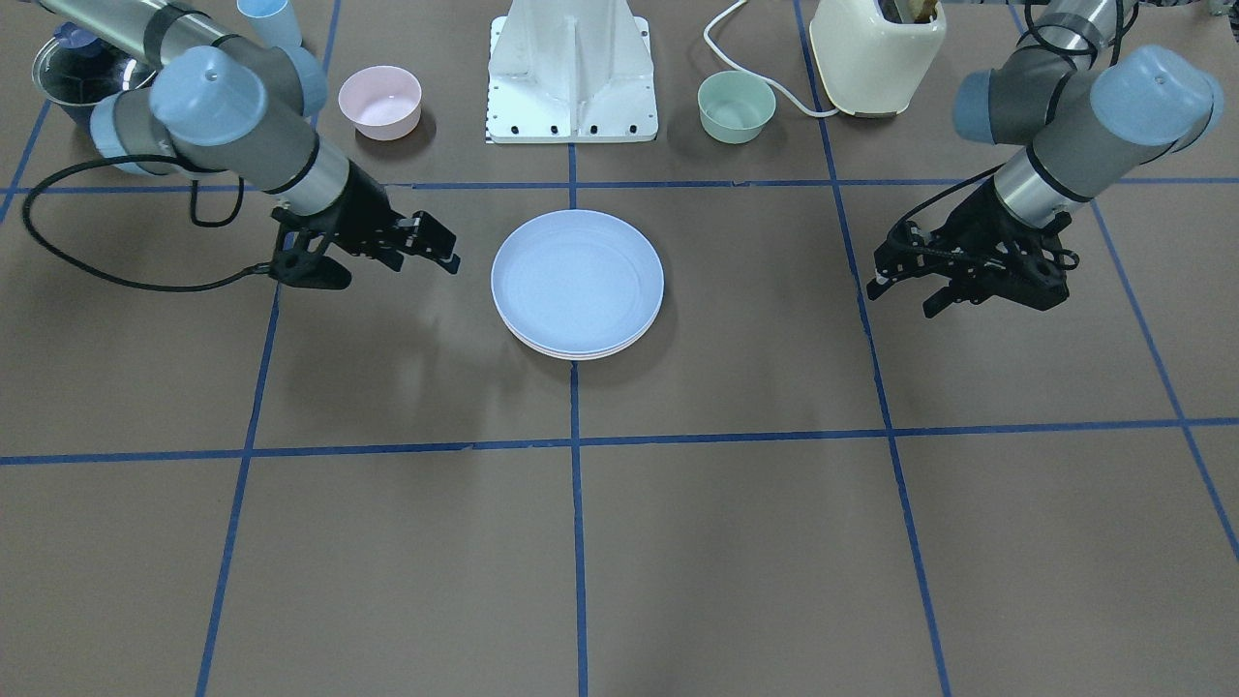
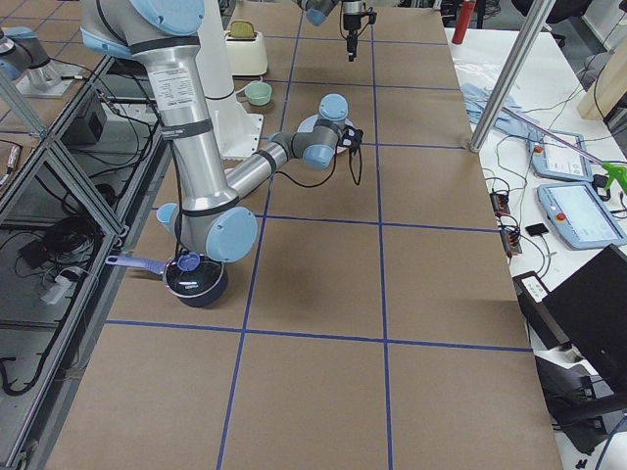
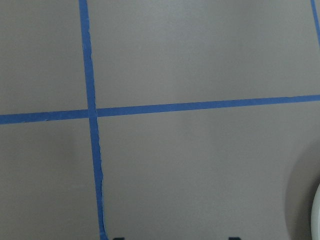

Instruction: Stack three plates with pink and blue

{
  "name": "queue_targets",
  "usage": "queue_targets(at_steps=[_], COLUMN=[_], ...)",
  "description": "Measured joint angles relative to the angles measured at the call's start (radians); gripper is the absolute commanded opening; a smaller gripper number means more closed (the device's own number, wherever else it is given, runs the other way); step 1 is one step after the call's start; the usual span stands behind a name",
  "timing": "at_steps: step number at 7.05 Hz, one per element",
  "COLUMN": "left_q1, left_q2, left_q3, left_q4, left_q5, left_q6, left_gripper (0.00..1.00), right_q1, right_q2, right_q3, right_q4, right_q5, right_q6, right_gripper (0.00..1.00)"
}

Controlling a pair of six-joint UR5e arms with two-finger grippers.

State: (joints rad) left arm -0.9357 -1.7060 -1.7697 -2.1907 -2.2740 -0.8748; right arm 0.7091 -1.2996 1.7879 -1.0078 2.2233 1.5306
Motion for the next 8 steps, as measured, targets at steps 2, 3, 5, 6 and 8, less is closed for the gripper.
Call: queue_targets(at_steps=[2,3,5,6,8], left_q1=[-0.080,-0.138,-0.269,-0.323,-0.400], left_q2=[0.072,0.114,0.189,0.219,0.277], left_q3=[-0.001,0.001,0.012,0.015,0.011], left_q4=[0.000,0.002,0.008,0.026,0.075], left_q5=[0.002,0.001,0.001,0.001,0.004], left_q6=[0.169,0.275,0.471,0.565,0.708], left_gripper=[1.00,1.00,1.00,1.00,1.00], right_q1=[0.167,0.249,0.421,0.492,0.615], right_q2=[-0.167,-0.251,-0.364,-0.395,-0.416], right_q3=[-0.004,-0.012,-0.053,-0.072,-0.081], right_q4=[-0.002,-0.003,-0.006,-0.016,-0.115], right_q5=[0.047,0.056,0.110,0.132,0.145], right_q6=[-0.306,-0.488,-0.781,-0.884,-1.076], right_gripper=[1.00,1.00,1.00,1.00,1.00])
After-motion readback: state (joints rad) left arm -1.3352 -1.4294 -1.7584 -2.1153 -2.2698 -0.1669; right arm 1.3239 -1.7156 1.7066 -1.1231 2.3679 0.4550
